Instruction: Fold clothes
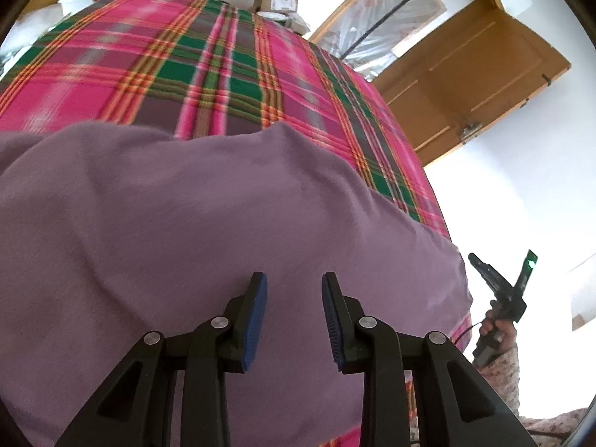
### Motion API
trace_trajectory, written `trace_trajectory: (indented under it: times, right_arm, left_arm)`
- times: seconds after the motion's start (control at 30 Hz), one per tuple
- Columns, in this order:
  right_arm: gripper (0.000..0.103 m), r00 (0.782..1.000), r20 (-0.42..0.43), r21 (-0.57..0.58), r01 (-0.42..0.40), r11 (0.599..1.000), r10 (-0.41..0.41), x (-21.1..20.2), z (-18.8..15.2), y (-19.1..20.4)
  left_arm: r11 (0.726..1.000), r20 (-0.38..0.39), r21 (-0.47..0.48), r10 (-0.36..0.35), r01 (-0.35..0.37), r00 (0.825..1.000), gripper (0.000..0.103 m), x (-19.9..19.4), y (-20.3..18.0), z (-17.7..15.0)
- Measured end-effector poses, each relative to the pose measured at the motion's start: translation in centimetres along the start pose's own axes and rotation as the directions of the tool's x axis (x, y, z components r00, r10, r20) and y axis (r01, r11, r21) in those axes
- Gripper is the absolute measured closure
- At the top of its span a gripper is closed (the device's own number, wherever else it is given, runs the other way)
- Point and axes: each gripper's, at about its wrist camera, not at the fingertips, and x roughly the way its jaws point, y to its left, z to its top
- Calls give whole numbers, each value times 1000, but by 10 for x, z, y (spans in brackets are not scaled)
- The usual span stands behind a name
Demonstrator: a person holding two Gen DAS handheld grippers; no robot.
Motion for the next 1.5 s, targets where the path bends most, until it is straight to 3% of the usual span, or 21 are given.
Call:
trace_trajectory:
  times: [0.17,0.47,0.67,0.83,1.03,1.2,1.37,1.5]
  right_arm:
    - [85,993,-30,-88,-112,990,110,-7,-24,37]
    - [85,984,-111,-197,-162,967,142,-24,-68,75]
    - [85,972,-135,-291,-226,930,194,-45,-77,97]
    - [85,937,-98,-320,-348,881,334,-51,-63,142]
    - [85,908,-186,-430,-418,800,375,-41,-86,199]
    - [85,909,-193,-436,-418,797,370,-52,-110,197]
    - [85,916,-212,-463,-402,790,342,-62,-123,199]
    - [85,891,-157,-416,-451,789,426,-70,-99,196]
  left_arm:
    - [999,27,-38,-8,9,1000,72,-17,17,-14]
    - [1000,47,-18,0,1,999,72,-39,19,-43]
    - [1000,49,8,-3,3,999,72,-49,15,-66]
    - [998,34,69,-6,4,999,72,-49,-1,-75]
    - [986,-6,148,-82,82,997,72,-23,-33,-72]
    - [966,-87,230,-103,120,991,72,4,-60,-77]
    - [945,-85,304,-100,121,991,72,-4,-64,-94]
    - [920,-107,380,-59,95,993,72,-7,-73,-104]
